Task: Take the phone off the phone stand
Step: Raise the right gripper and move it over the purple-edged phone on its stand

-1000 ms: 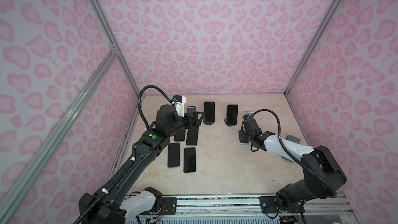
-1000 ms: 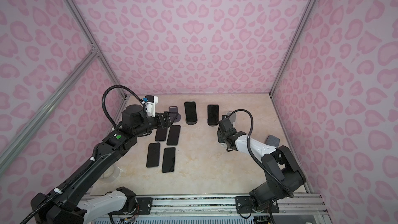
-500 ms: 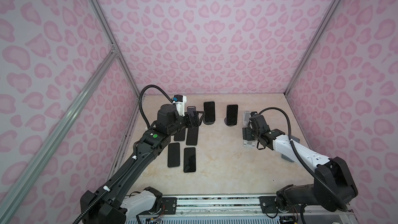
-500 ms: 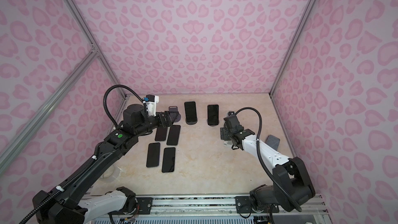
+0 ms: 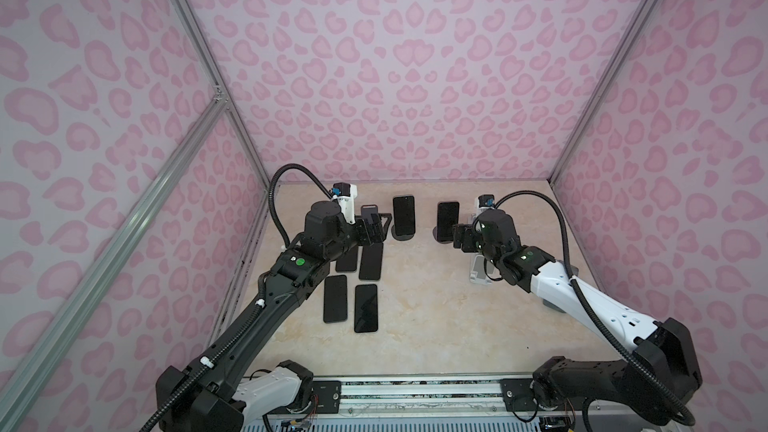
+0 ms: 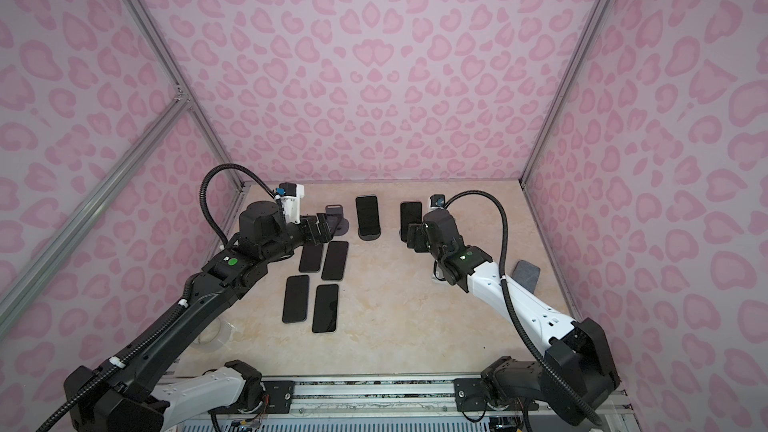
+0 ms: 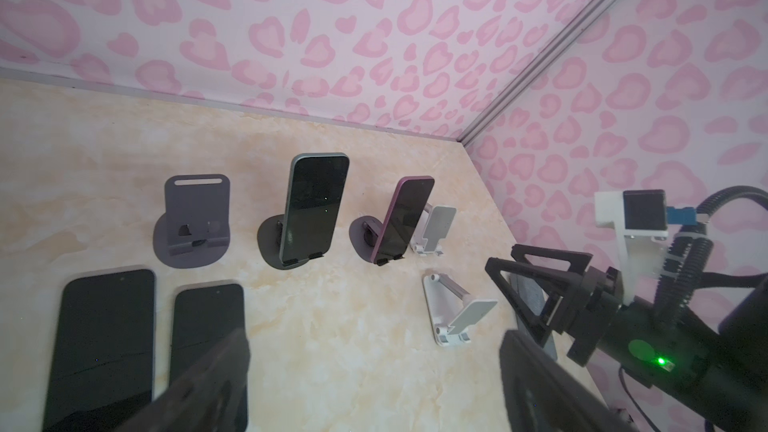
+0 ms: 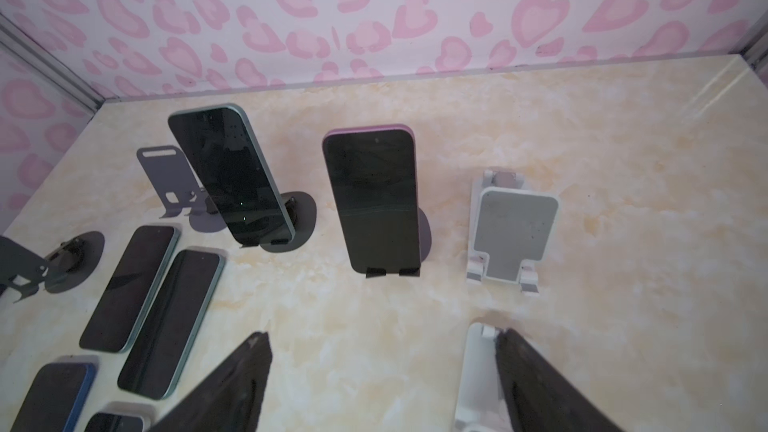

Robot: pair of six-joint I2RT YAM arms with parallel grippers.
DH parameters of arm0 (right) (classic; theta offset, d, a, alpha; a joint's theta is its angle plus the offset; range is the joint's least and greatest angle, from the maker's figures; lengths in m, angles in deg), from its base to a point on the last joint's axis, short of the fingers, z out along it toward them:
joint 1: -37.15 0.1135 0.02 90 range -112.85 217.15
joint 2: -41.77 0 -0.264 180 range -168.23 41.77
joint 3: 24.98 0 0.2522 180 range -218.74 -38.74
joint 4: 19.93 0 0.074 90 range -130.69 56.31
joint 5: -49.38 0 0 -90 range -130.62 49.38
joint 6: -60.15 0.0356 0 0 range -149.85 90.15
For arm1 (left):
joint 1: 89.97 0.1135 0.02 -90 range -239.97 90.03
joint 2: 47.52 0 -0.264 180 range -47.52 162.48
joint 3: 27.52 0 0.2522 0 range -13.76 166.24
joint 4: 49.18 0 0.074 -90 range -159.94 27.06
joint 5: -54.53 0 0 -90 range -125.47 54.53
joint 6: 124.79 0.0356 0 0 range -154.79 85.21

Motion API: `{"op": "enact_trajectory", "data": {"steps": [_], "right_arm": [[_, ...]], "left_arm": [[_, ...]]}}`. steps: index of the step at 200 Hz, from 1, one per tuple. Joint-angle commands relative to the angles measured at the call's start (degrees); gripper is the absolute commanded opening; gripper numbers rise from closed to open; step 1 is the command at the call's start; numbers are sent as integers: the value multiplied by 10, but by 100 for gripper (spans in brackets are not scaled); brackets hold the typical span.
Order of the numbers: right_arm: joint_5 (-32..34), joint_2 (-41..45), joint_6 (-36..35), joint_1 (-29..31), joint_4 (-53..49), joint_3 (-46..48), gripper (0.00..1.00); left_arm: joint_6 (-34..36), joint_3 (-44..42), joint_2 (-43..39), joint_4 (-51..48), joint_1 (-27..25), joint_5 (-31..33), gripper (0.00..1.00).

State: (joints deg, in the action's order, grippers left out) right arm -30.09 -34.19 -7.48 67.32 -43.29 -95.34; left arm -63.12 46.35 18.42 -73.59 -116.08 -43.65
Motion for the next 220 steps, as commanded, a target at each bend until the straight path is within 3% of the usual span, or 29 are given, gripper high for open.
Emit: {"op": "enact_trajectory", "data": {"steps": [1,13,72,159,220], "right_arm": [[25,-26,19,3,37,-18,92],[35,-47,16,4,30,-38,98],[75,-119,-7,-8,20,-107,98],[-57,-243,-79,-52,11,-226,99],[-42,-308,-76,-52,-4,-280,99]], "left_arm": [[11,-7,-6,1,1,46,96],[15,-8,-10,6,0,39,96],[18,-29,-32,20,3,89,97],[25,-28,-43,27,4,61,97],[15,-28,-44,37,4,19,97]]}}
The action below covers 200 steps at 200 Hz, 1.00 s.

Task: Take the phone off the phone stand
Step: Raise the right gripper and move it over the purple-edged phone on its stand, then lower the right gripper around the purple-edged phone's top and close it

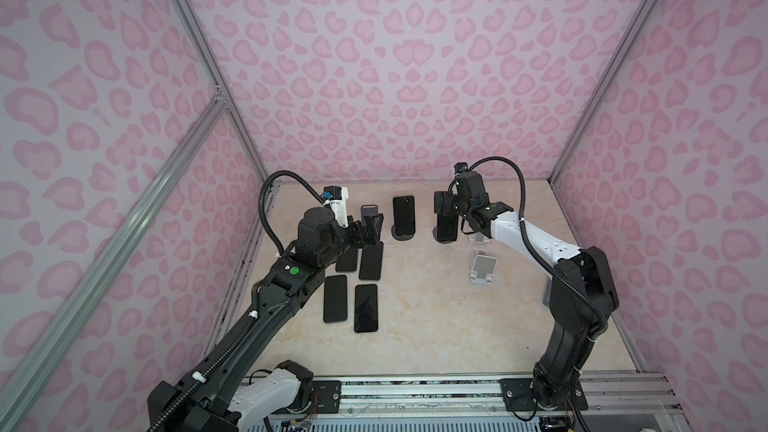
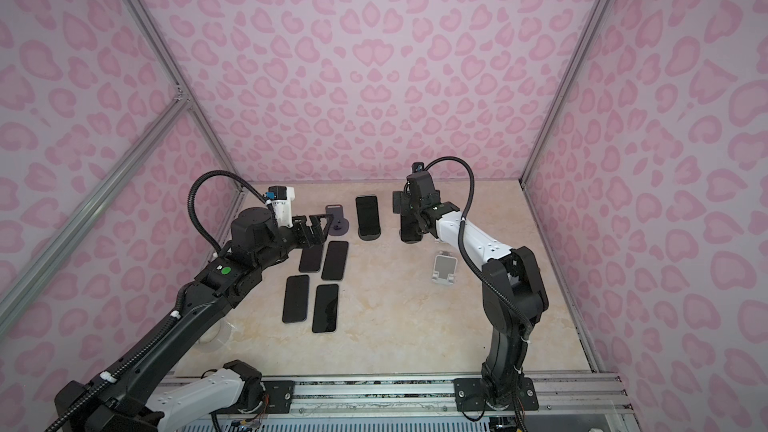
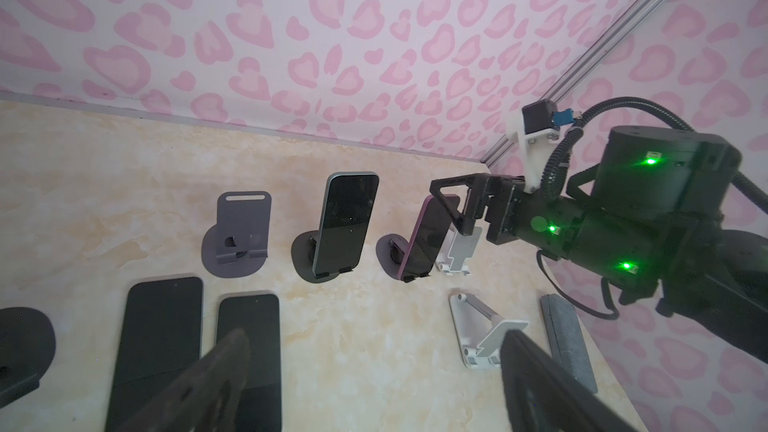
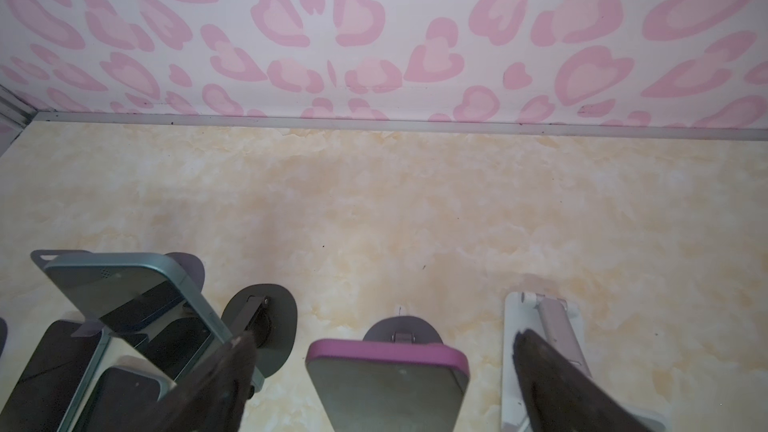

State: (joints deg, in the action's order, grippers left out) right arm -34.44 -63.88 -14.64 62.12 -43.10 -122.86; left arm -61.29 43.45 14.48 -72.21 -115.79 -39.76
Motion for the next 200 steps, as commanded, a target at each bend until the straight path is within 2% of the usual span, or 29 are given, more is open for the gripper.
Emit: {"op": "enact_trajectory", "data": {"steps": [1,55,152,200], "right_arm": [[0,-12,-4,0,-6,-5,98],[-13,-32,10,2,-6,-5,99],[79,-49,43,24,14,16,98],[63,-66,59,26,14,23,86]], "left_arm": [[-4,2,-5,24,1,-21,97],[-12,1,-4,29,1,-42,97],[-22,2,-6,31,0,-54,97],[-27,1,-5,34,0,-63,97]]}}
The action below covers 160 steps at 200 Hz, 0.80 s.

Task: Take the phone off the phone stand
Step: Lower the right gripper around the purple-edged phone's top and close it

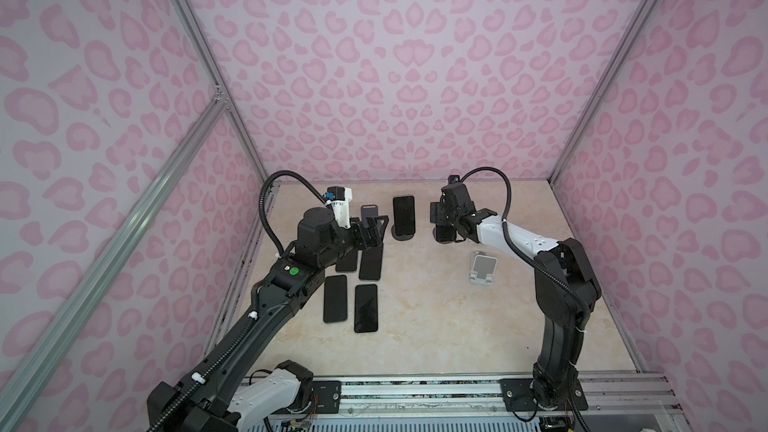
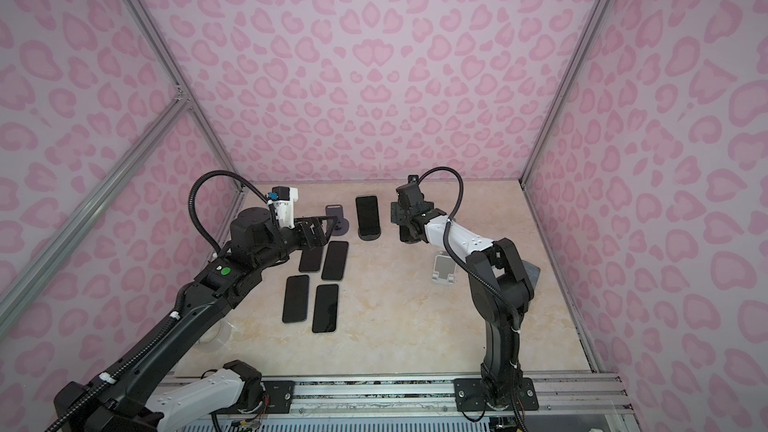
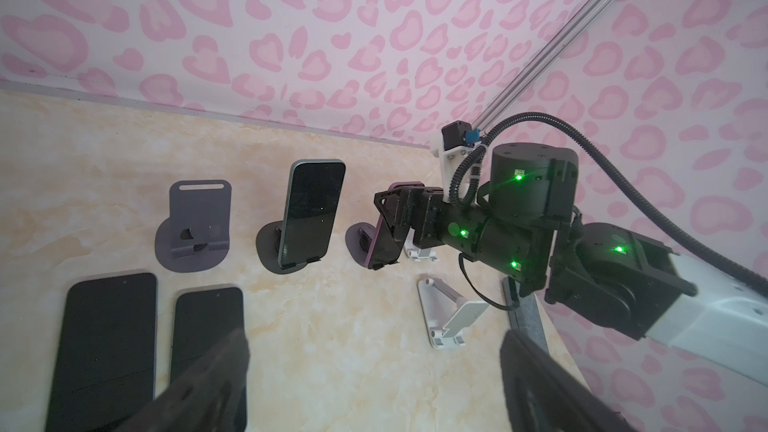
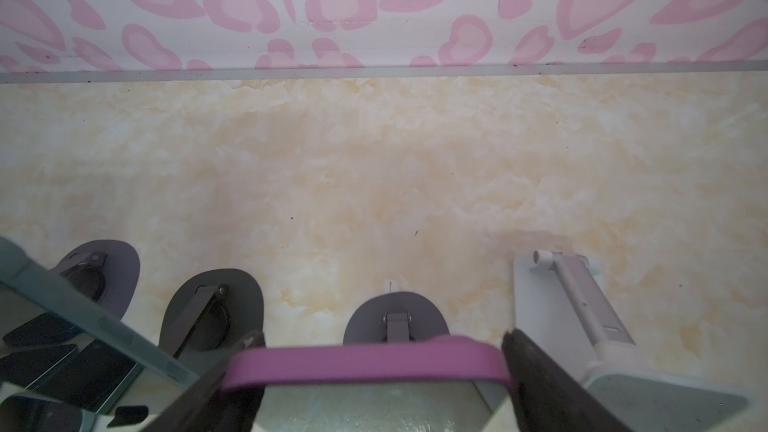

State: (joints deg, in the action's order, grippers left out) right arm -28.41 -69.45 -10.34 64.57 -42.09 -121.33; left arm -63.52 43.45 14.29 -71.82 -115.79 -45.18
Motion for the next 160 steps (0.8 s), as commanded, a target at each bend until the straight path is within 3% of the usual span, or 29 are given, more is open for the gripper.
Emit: {"op": "enact_trajectory", "data": {"steps": [1,83,160], "right_arm": [[4,-11,17,2,3,7,86],[10,21,19,4,32,47,70],[16,81,8,18,39,68,67]], "left_arm": [[-4,0,-3,30,0,-8,97],[-9,2,4,30,0,-12,97],[-11,2,-3,32,1,-16,97]]}}
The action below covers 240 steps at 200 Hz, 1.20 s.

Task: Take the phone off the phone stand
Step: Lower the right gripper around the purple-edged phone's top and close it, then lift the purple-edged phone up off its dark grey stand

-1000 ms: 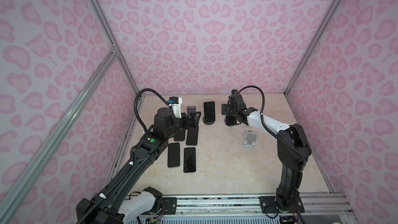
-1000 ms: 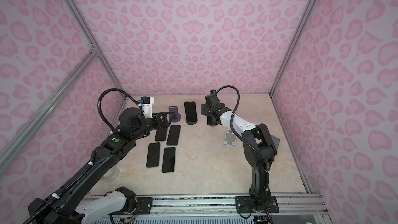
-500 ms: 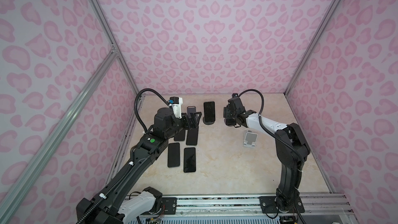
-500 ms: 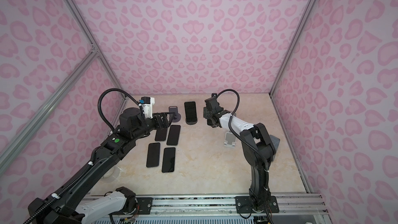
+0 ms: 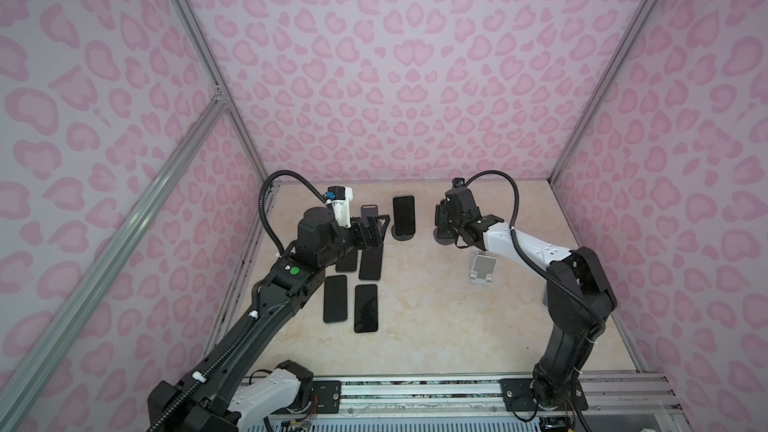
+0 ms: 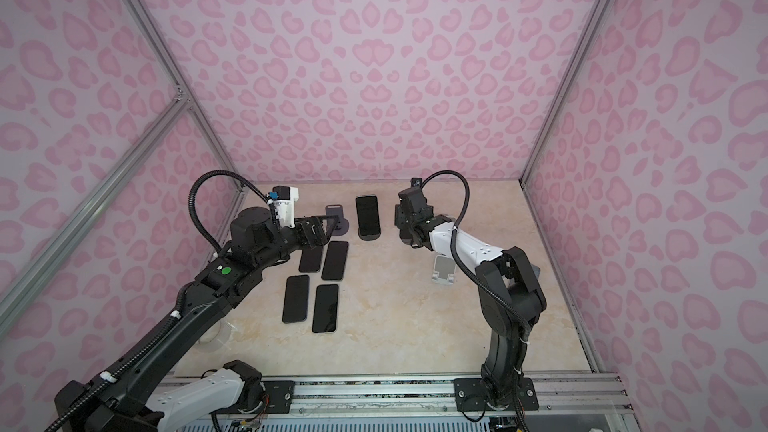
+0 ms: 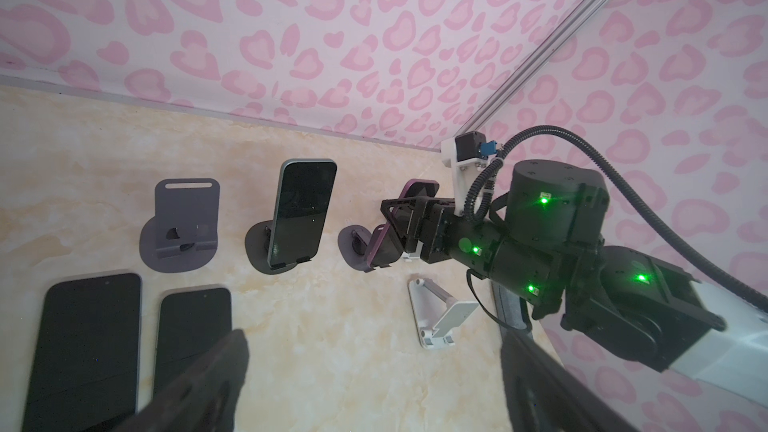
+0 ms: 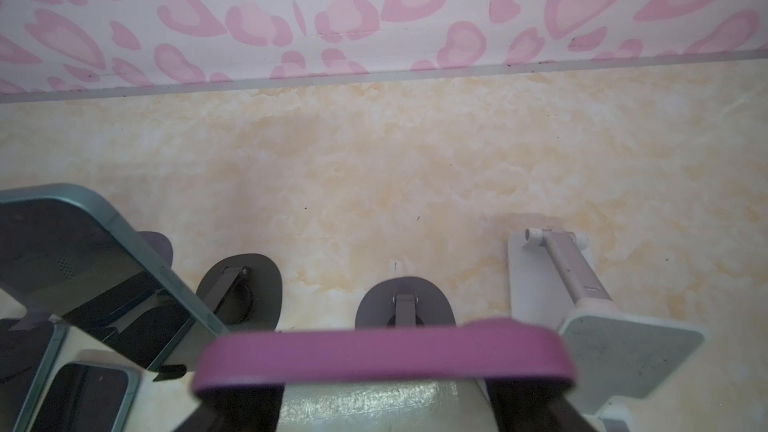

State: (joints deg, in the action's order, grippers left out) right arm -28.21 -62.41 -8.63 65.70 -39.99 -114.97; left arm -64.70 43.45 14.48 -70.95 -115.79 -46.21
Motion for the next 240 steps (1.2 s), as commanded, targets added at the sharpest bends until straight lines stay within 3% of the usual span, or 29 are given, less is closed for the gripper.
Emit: {"op": "enact_trajectory", "data": {"steps": [1,55,110,168,240], "right_arm": [[14,12,-9,7,18,4,67],[12,60,5,43,-20,10,66],[81,89,20,125,-70,10,66],[149,107,88,225,-139,7,65],[162,120,212,301,-173,56,65]], "left_arm": [[0,1,-5,23,1,-6,97],[-14,-2,-1,24,1,-2,98],[-24,0,-10,4,1,40,99],[-32,-5,-18,-2,1,71,99],[-54,-10,-10,2,11,66,99]]}}
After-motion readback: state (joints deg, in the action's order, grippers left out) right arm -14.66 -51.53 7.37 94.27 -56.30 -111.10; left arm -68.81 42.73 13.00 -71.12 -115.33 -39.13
